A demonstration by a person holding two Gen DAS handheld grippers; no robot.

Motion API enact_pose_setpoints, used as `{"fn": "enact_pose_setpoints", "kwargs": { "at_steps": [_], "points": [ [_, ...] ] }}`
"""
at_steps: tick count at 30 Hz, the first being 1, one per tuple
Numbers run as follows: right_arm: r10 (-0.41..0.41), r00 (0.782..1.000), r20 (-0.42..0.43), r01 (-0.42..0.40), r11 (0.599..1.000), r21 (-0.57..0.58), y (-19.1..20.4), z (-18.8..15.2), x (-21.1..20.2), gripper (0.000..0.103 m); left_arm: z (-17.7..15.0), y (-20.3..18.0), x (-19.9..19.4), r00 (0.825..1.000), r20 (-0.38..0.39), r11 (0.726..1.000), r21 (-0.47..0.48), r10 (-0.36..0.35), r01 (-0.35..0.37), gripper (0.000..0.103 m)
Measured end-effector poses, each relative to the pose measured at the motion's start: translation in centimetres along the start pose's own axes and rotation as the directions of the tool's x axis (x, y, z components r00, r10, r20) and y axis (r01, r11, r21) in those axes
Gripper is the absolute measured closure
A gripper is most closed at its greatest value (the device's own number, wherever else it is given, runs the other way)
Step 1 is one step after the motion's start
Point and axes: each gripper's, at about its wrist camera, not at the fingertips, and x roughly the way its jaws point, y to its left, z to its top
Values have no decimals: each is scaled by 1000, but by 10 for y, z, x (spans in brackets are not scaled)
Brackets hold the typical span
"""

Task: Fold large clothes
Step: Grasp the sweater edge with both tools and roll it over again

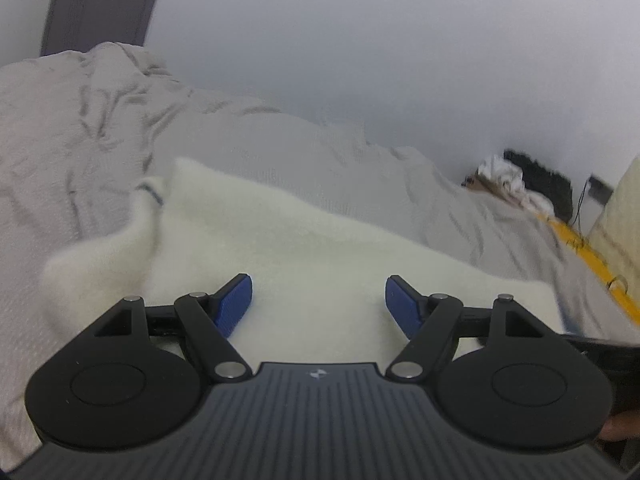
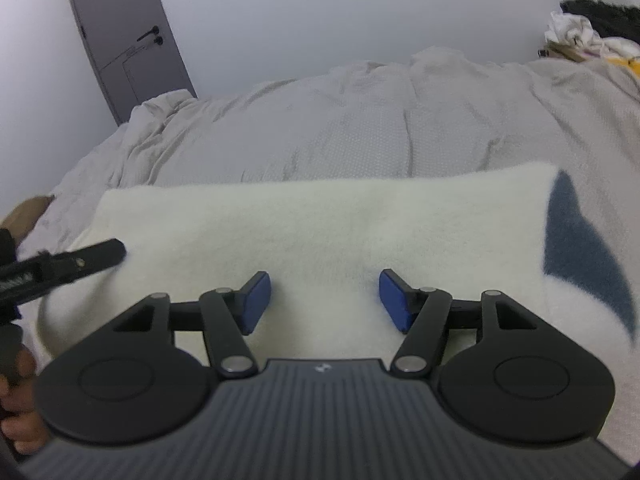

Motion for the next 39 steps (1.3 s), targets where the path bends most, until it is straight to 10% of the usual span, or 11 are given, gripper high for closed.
{"fn": "enact_pose_setpoints", "kwargs": {
  "at_steps": [6, 14, 18, 30, 39],
  "points": [
    [25, 999, 23, -26, 999, 39, 6, -4, -31, 40, -13, -4, -49, 999, 33, 999, -27, 21, -20, 23],
    [107, 994, 1, -105, 976, 192, -2, -22, -74, 25, -51, 6, -74, 992, -112, 975, -220, -50, 24, 20],
    [141, 990, -1, -136, 953, 272, -7, -33, -80, 0, -58, 26, -66, 984, -105, 914, -395, -143, 91, 18],
    [297, 954, -46, -237, 837, 492, -15, -51, -42, 0, -78, 68, -28, 969, -33, 702, -696, -243, 153, 15],
    [438, 899, -1, -339, 697, 631, -9, -60, -9, 0, -78, 56, -22, 972, 0, 667, -728, -234, 160, 15]
  ]
}}
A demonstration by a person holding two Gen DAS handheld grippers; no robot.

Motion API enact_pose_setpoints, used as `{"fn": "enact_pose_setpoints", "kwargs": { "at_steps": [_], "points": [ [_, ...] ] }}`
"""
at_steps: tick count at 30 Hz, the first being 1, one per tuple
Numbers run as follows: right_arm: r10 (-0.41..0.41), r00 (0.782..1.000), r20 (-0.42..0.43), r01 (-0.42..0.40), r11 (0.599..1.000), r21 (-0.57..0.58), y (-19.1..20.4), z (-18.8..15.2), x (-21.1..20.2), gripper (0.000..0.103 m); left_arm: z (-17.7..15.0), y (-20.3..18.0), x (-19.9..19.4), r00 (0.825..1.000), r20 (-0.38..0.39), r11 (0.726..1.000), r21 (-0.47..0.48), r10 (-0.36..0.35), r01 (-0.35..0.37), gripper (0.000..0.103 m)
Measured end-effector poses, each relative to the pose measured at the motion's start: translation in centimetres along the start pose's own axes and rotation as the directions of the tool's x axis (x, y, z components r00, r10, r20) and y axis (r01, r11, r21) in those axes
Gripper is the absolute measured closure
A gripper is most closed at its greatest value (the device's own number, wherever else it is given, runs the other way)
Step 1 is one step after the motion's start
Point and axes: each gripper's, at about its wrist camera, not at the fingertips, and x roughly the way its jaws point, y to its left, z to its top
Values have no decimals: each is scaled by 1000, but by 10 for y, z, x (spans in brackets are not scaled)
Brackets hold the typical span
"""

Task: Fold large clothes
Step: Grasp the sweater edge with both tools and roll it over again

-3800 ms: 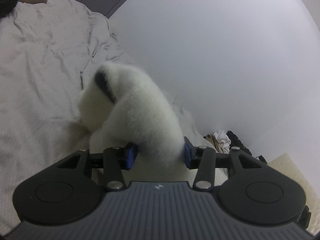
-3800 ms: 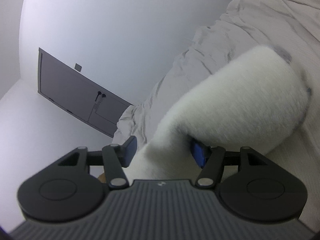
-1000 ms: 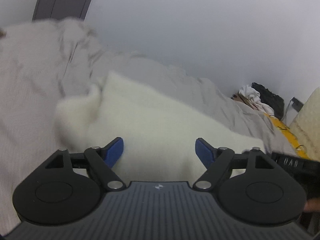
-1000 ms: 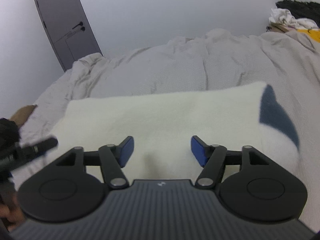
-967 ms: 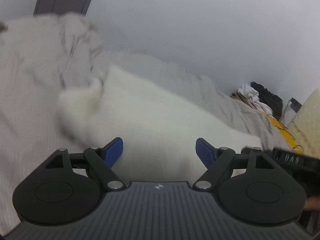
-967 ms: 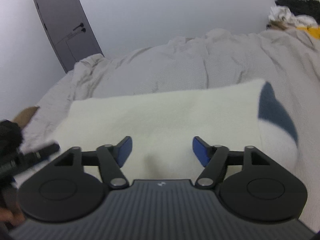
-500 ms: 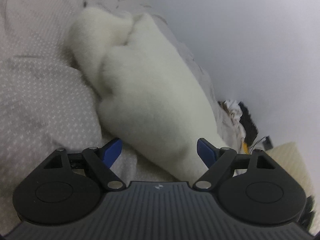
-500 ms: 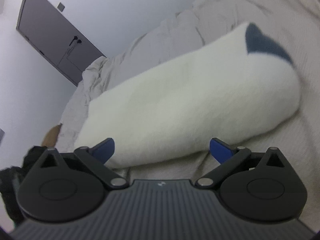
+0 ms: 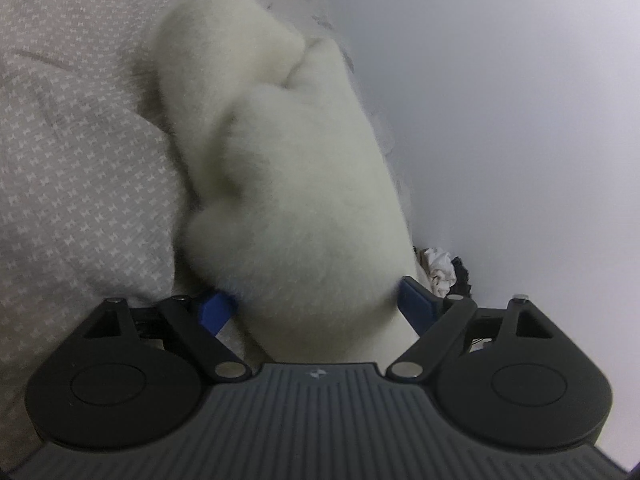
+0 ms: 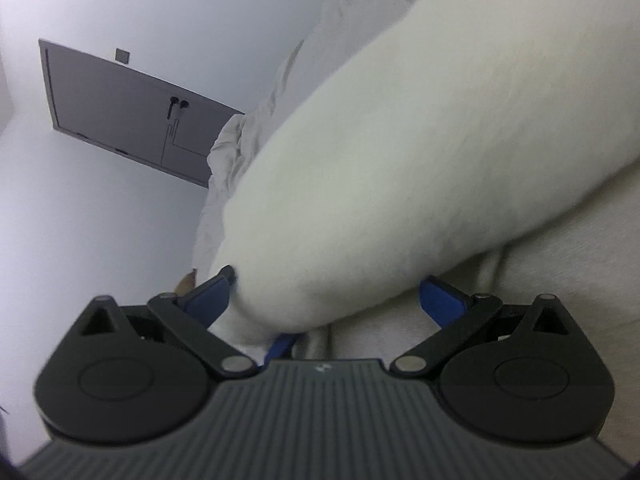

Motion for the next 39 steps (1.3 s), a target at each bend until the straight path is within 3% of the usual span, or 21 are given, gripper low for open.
{"fn": "enact_pose_setpoints", "kwargs": {
  "at_steps": [3, 7, 11, 15, 18, 23, 29, 33, 39],
  "points": [
    [-22, 1000, -4, 23, 998, 53, -5, 5, 15, 0, 4, 5, -8, 1000, 1, 999, -29, -29, 29, 15],
    [-56, 996, 65, 49, 994, 100, -14, 18, 17, 0, 2, 2, -14, 999, -27, 1000, -5, -28, 28, 16],
    [45, 992, 114, -61, 988, 141, -12, 27, 8, 0, -11, -1, -12, 989, -109, 995, -48, -96, 91, 15],
    [98, 985, 142, -114, 987, 115, 2, 30, 1, 0, -21, 2, 4, 975, -172, 988, -98, -139, 123, 14],
    [138, 976, 166, -158, 980, 117, 6, 31, -3, 0, -21, 10, 14, 985, -137, 985, -151, -105, 84, 14],
    [176, 969, 170, -201, 969, 141, 0, 33, -3, 0, -9, 16, 14, 992, -29, 974, -195, -123, 115, 14],
    [122, 986, 117, -141, 975, 172, -24, 21, 1, 0, -6, 22, 5, 996, 29, 963, -254, -86, 90, 18],
    [47, 997, 59, -59, 973, 221, -38, 14, 15, 2, -7, -4, 3, 999, 48, 986, -167, -21, 29, 35],
    [10, 986, 168, -58, 958, 281, -57, 30, 4, 6, 19, -23, -5, 999, 50, 993, -118, 3, 3, 49]
  ]
}}
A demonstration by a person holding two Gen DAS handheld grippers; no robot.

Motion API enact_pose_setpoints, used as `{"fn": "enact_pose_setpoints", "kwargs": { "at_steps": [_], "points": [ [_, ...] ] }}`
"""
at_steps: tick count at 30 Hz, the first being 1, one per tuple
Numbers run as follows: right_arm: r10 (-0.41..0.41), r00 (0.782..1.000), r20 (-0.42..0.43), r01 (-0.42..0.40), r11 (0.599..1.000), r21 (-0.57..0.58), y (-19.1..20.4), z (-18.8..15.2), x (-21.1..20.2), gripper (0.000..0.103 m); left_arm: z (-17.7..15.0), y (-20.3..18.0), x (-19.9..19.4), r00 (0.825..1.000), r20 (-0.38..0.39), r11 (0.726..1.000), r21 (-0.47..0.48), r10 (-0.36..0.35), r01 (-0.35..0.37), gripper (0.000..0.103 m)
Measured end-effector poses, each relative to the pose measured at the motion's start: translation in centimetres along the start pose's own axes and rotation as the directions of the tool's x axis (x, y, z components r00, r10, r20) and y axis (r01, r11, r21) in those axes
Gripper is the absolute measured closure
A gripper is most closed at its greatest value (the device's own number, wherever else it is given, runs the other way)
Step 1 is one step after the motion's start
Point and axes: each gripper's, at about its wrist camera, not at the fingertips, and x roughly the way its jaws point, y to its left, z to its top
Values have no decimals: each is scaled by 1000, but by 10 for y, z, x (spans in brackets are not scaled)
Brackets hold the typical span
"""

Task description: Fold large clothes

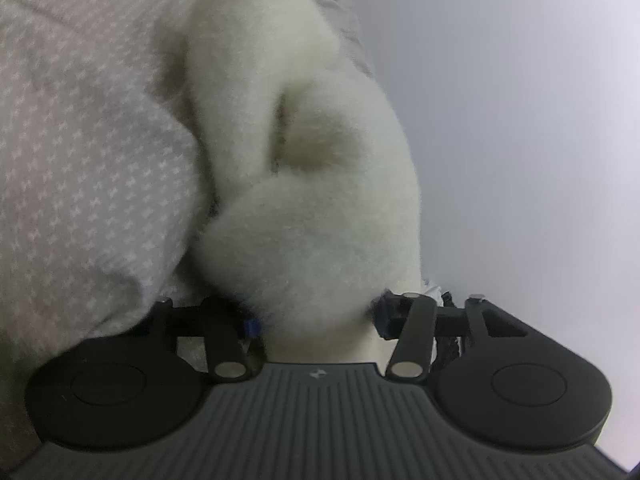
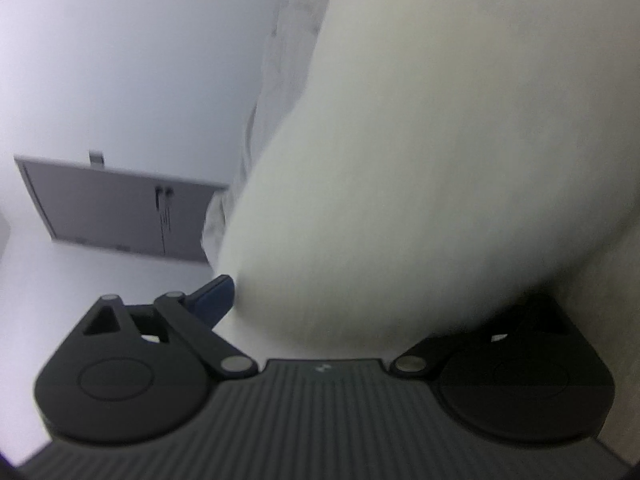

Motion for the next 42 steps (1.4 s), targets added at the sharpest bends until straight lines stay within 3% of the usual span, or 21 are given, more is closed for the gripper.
{"fn": "enact_pose_setpoints", "kwargs": {
  "at_steps": [3, 7, 11, 15, 21, 26, 30, 35, 42],
  "points": [
    [1, 1000, 11, -2, 997, 74, -11, 5, -3, 19, 5, -13, -3, 1000, 10, 998, 63, 9, -9, 51],
    [-6, 1000, 13, 5, 997, 83, -14, 12, -5, 27, 5, -10, -8, 1000, 2, 997, 78, 1, -2, 52],
    [-38, 999, 21, 39, 999, -6, -6, 10, -10, 47, 8, -18, -13, 1000, 14, 988, 151, 15, -17, 54],
    [-68, 997, 41, 75, 980, -183, 20, 8, -18, 61, 9, -30, -18, 1000, 25, 978, 208, 16, -21, 57],
    [-61, 996, 67, 79, 945, -317, 50, -3, -18, 66, 7, -51, -36, 998, 58, 955, 295, -12, -6, 59],
    [-46, 995, 93, 78, 922, -378, 56, -7, -39, 68, 1, -55, -54, 998, 54, 955, 297, -26, 9, 60],
    [-33, 993, 110, 75, 914, -399, 63, -6, -47, 69, -11, -63, -66, 998, 41, 949, 315, -46, 31, 61],
    [-4, 991, 137, 61, 909, -413, 75, -6, -72, 69, -28, -81, -82, 996, 34, 922, 382, -84, 65, 61],
    [52, 981, 188, 37, 895, -444, 85, 1, -116, 69, -52, -124, -88, 992, -1, 898, 424, -130, 118, 61]
  ]
}}
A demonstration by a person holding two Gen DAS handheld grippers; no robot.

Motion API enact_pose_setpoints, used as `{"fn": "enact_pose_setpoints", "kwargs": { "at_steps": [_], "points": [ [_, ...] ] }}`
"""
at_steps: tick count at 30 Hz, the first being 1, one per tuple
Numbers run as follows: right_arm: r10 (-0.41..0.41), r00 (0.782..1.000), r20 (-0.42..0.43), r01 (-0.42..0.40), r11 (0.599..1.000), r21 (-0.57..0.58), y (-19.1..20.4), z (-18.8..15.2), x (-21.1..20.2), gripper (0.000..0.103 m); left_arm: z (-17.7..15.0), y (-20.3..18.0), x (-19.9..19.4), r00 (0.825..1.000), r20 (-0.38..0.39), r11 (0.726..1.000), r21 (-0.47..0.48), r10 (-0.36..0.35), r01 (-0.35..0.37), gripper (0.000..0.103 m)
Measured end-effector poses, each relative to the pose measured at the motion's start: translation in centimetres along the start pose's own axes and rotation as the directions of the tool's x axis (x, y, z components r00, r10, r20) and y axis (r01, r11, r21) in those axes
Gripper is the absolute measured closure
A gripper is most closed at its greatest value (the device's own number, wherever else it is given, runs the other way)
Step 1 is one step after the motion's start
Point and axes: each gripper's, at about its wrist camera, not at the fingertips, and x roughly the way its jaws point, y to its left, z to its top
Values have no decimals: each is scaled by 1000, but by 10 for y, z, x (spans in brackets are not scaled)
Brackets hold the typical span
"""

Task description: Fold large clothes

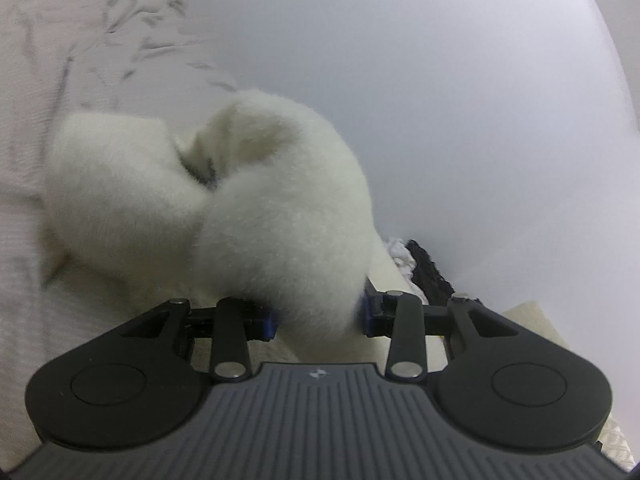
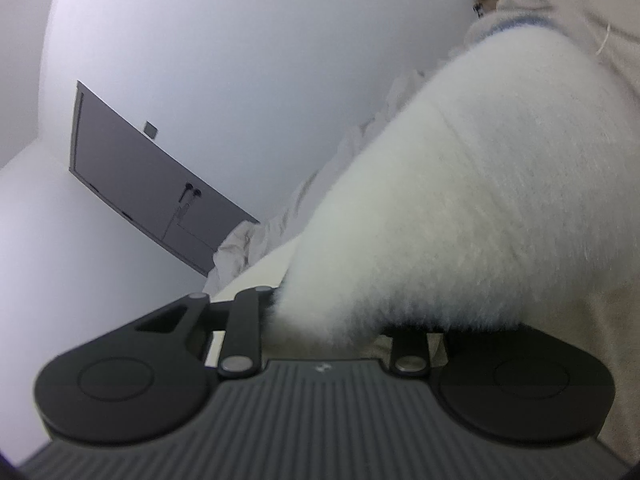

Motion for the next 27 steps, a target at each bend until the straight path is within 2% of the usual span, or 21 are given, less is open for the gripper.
{"fn": "enact_pose_setpoints", "kwargs": {
  "at_steps": [8, 12, 17, 22, 27],
  "points": [
    [42, 994, 97, -37, 998, -52, 8, 63, -30, 69, 7, -86, 40, 996, -6, 993, 72, -90, 90, 61],
    [56, 986, 156, -48, 998, -51, 2, 107, -35, 69, 15, -138, 84, 991, -32, 982, 129, -132, 135, 61],
    [51, 978, 204, -37, 997, -72, -23, 175, -39, 69, 21, -186, 162, 981, -83, 967, 174, -173, 185, 61],
    [34, 971, 238, -14, 996, -86, -67, 229, -21, 69, 17, -200, 251, 972, -145, 956, 202, -184, 211, 61],
    [-2, 967, 253, 23, 996, -81, -117, 249, 7, 69, 6, -178, 328, 965, -190, 955, 202, -181, 218, 61]
  ]
}}
